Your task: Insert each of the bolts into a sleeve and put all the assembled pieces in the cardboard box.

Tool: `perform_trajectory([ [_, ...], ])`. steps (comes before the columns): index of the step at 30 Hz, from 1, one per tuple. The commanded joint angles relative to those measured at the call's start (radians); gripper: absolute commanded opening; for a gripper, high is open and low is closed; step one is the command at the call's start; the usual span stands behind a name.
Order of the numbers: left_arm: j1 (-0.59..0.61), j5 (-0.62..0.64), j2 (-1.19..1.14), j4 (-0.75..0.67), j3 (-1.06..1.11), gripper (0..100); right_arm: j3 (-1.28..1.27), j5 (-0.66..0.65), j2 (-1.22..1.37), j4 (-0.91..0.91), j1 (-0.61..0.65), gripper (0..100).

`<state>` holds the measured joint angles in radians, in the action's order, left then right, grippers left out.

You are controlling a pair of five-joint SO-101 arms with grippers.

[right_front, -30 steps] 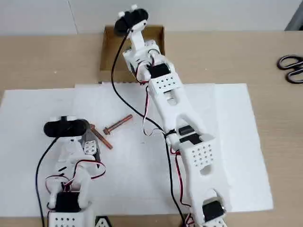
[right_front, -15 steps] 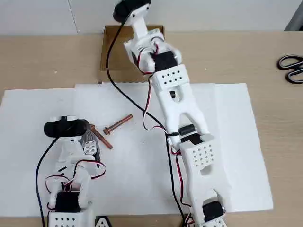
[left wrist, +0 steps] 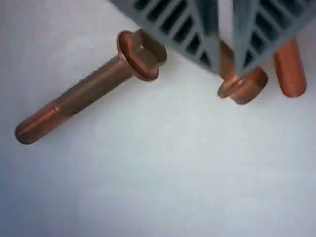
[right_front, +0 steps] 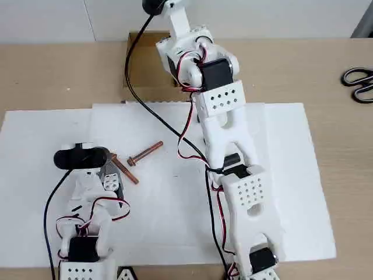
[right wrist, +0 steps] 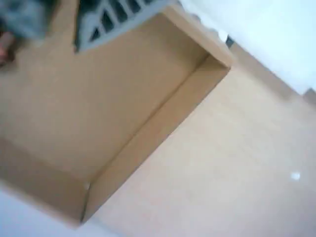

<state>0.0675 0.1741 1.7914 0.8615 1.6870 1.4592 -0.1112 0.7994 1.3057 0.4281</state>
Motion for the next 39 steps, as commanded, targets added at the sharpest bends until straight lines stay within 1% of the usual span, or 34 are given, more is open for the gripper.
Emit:
perform_trajectory([
  [1, -0.003, -0.003, 0.006, -0.005, -0.005, 1, 0.048, -0.037, -0.050, 0.028, -0.015, 0.5],
  [6, -0.003, -0.003, 0.006, -0.005, -0.005, 1, 0.084, -0.041, -0.050, 0.047, -0.013, 0.5],
  [9, -0.003, -0.003, 0.006, -0.005, -0.005, 1, 0.110, -0.041, -0.051, 0.090, -0.015, 0.5],
  [12, -0.002, -0.003, 0.006, -0.005, -0.005, 1, 0.152, -0.040, -0.051, 0.154, -0.015, 0.5],
  [15, 0.000, -0.002, 0.006, -0.005, -0.005, 1, 0.215, -0.037, -0.051, 0.255, -0.015, 0.5],
  [18, 0.000, -0.002, 0.006, -0.005, -0.005, 1, 0.226, -0.034, -0.051, 0.335, -0.031, 0.5],
  [24, 0.000, -0.002, 0.006, -0.005, -0.005, 1, 0.226, 0.015, -0.054, 0.375, -0.067, 0.5],
  [30, 0.002, -0.002, 0.006, -0.005, -0.005, 1, 0.212, 0.015, -0.127, 0.400, -0.068, 0.5],
  [34, 0.002, -0.002, 0.006, -0.005, -0.005, 1, 0.063, 0.015, -0.209, 0.400, -0.090, 0.5],
  [39, 0.002, -0.002, 0.006, -0.005, -0.005, 1, -0.193, 0.015, -0.412, 0.398, -0.093, 0.5],
])
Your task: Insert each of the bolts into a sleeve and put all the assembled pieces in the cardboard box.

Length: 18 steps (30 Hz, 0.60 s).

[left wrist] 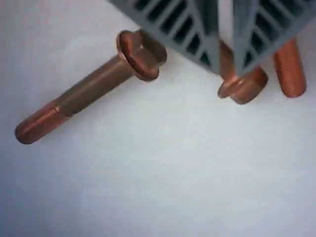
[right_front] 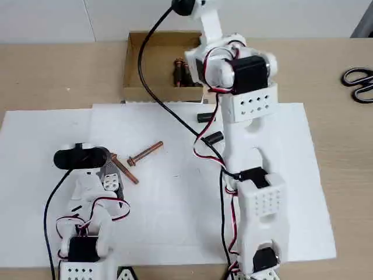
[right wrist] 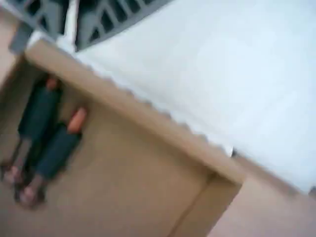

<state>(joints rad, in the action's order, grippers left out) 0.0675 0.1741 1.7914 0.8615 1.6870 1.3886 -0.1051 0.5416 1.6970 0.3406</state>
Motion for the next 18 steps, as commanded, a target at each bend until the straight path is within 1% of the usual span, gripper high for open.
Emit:
perform_trajectory([
  [1, 0.002, -0.002, 0.006, -0.005, -0.005, 1, -0.199, 0.011, -0.194, 0.005, -0.005, 0.5],
  [3, 0.002, -0.002, 0.006, -0.005, -0.005, 1, -0.359, 0.043, -0.268, -0.001, -0.005, 0.5],
  [6, 0.002, -0.002, 0.006, -0.005, -0.005, 1, -0.540, 0.126, -0.377, -0.004, -0.005, 0.5],
  [9, 0.003, -0.002, 0.006, -0.005, -0.005, 1, -0.689, 0.253, -0.450, -0.012, -0.002, 0.5],
  [13, 0.003, -0.002, 0.006, -0.005, -0.005, 1, -0.825, 0.405, -0.516, -0.010, -0.008, 0.5],
  [18, 0.003, -0.002, 0.006, -0.005, -0.005, 1, -0.985, 0.523, -0.582, -0.010, -0.019, 0.5],
])
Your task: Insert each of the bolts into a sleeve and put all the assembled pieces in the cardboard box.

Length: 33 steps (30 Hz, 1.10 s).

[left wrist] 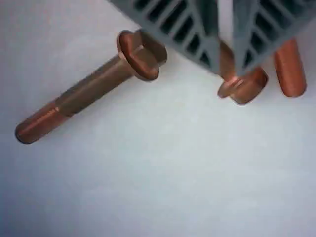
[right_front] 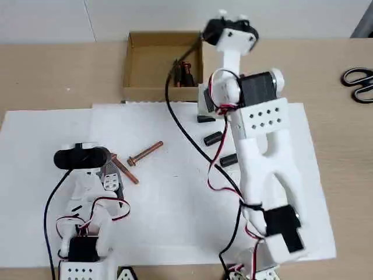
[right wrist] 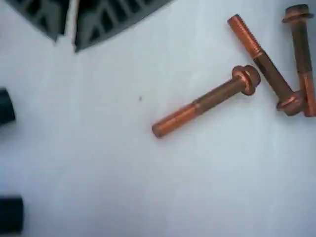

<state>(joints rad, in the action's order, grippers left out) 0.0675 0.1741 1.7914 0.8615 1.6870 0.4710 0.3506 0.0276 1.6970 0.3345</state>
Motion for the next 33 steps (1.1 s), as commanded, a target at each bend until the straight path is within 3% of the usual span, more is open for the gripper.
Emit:
perform_trajectory([
  [1, 0.003, -0.002, 0.006, -0.005, -0.005, 1, -0.109, 0.094, -0.079, -0.010, -0.013, 0.5],
  [8, 0.003, -0.002, 0.006, -0.005, -0.005, 1, -0.324, 0.215, -0.185, -0.018, -0.068, 0.5],
  [13, 0.003, -0.002, 0.006, -0.005, -0.005, 1, -0.479, 0.227, -0.289, -0.018, -0.140, 0.5],
  [20, 0.003, -0.002, 0.006, -0.005, -0.005, 1, -0.749, 0.282, -0.464, -0.050, -0.148, 0.5],
  [33, 0.003, -0.002, 0.006, -0.005, -0.005, 1, -1.085, 0.290, -0.556, -0.475, -0.147, 0.8],
])
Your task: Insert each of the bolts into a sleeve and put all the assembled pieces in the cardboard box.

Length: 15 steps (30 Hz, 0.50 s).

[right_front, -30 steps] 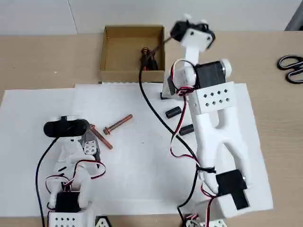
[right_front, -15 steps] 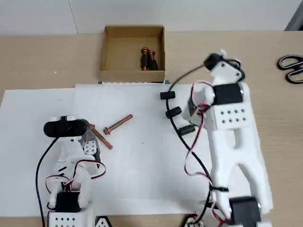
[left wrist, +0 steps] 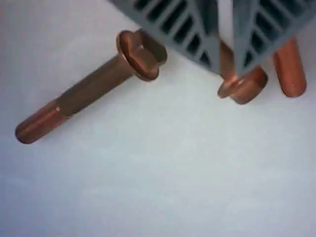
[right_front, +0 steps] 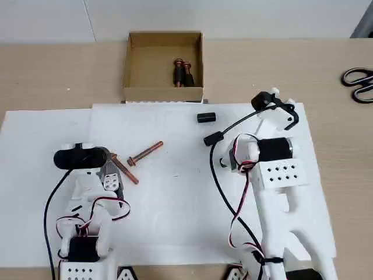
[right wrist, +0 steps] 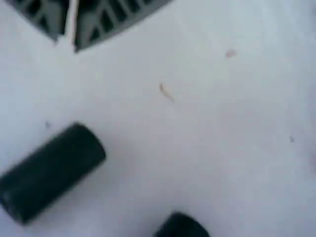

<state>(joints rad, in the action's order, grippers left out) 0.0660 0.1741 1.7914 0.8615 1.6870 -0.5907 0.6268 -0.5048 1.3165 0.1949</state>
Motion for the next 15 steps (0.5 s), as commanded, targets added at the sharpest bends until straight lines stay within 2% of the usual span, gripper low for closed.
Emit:
perform_trajectory([
  [1, 0.005, -0.002, 0.006, -0.005, -0.005, 1, -0.044, 0.026, -0.024, -0.133, -0.007, 0.8],
  [8, 0.005, -0.002, 0.006, -0.005, -0.005, 1, -0.153, 0.074, -0.024, -0.317, -0.005, 0.9],
  [15, 0.005, -0.002, 0.006, -0.005, -0.005, 1, -0.189, 0.080, -0.022, -0.377, -0.004, 0.9],
])
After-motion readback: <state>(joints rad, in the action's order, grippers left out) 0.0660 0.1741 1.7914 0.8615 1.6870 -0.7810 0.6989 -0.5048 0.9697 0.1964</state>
